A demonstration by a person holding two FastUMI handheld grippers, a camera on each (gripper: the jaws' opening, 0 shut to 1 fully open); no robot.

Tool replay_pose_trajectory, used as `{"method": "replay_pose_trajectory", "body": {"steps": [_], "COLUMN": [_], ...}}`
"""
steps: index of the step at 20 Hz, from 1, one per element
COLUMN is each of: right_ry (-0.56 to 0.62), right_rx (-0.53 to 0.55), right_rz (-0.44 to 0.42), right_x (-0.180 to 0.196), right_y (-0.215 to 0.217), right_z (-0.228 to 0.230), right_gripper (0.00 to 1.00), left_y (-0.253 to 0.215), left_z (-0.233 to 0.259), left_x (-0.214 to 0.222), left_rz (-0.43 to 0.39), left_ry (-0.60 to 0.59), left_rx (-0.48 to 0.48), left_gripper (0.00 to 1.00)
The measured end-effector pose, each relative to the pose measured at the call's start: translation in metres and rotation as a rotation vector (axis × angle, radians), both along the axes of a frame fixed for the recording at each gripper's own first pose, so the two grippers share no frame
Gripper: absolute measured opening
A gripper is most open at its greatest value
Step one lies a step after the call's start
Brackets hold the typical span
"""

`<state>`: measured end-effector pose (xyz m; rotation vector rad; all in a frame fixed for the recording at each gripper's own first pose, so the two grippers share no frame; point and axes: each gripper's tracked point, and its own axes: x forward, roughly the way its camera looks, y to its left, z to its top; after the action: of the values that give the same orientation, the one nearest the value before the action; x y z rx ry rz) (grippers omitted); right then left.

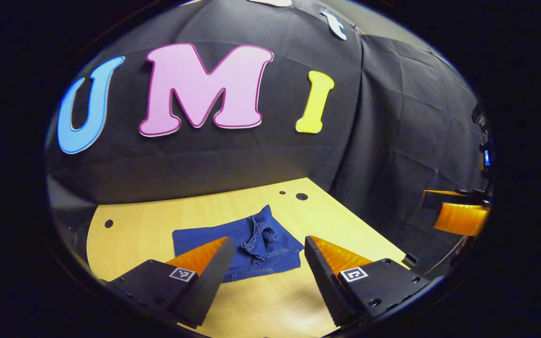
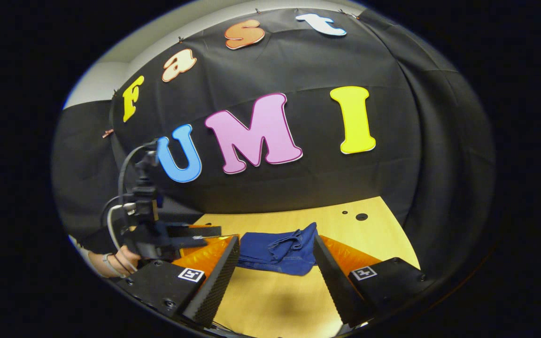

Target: Grasp the waist and the cuffs of the jeans and fold them to make the two legs overlap; first hold the waist and fold one-third of the jeans toward the cuffs, then hold the cuffs and fold the remaining one-third in the same direction to finish folding.

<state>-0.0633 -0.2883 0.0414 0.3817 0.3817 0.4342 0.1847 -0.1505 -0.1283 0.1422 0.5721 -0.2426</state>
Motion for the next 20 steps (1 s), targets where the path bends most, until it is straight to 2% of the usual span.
{"method": "replay_pose_trajectory", "body": {"steps": [2, 4, 5, 8, 11, 13, 14, 15, 16, 18, 19, 20], "right_ry": [-0.033, -0.105, -0.138, -0.222, -0.369, -0.405, -0.404, -0.400, -0.400, -0.420, -0.432, -0.436], "right_rx": [-0.001, -0.049, -0.068, -0.077, -0.115, -0.139, -0.131, -0.119, -0.107, -0.103, -0.115, -0.133], "right_rz": [0.007, 0.007, -0.005, -0.045, -0.088, -0.087, -0.076, -0.066, -0.061, -0.063, -0.070, -0.080], "right_x": [-0.026, -0.049, -0.058, -0.079, -0.084, -0.083, -0.085, -0.086, -0.086, -0.087, -0.088, -0.087], "right_y": [0.007, 0.004, 0.000, -0.008, -0.021, -0.024, -0.021, -0.020, -0.024, -0.039, -0.048, -0.058], "right_z": [0.022, 0.046, 0.059, 0.100, 0.140, 0.146, 0.150, 0.155, 0.161, 0.173, 0.177, 0.178], "right_gripper": [0.96, 0.97, 0.97, 0.96, 0.97, 0.96, 0.97, 0.97, 0.97, 0.97, 0.89, 0.89], "left_y": [0.004, 0.010, 0.014, 0.016, 0.015, 0.012, 0.006, 0.000, -0.008, -0.016, -0.021, -0.023], "left_z": [0.030, 0.043, 0.063, 0.115, 0.169, 0.185, 0.191, 0.194, 0.194, 0.194, 0.194, 0.195], "left_x": [-0.054, -0.107, -0.126, -0.166, -0.182, -0.190, -0.192, -0.194, -0.194, -0.192, -0.191, -0.188], "left_rz": [0.042, 0.094, 0.121, 0.169, 0.170, 0.175, 0.181, 0.185, 0.185, 0.195, 0.197, 0.204], "left_ry": [-0.071, -0.134, -0.203, -0.312, -0.449, -0.503, -0.514, -0.511, -0.504, -0.494, -0.497, -0.499], "left_rx": [-0.027, -0.024, -0.024, -0.018, 0.020, 0.052, 0.054, 0.041, 0.024, -0.012, -0.029, -0.043], "left_gripper": [0.96, 0.96, 0.96, 0.96, 0.96, 0.96, 0.96, 0.92, 0.95, 0.95, 0.92, 0.96]}}
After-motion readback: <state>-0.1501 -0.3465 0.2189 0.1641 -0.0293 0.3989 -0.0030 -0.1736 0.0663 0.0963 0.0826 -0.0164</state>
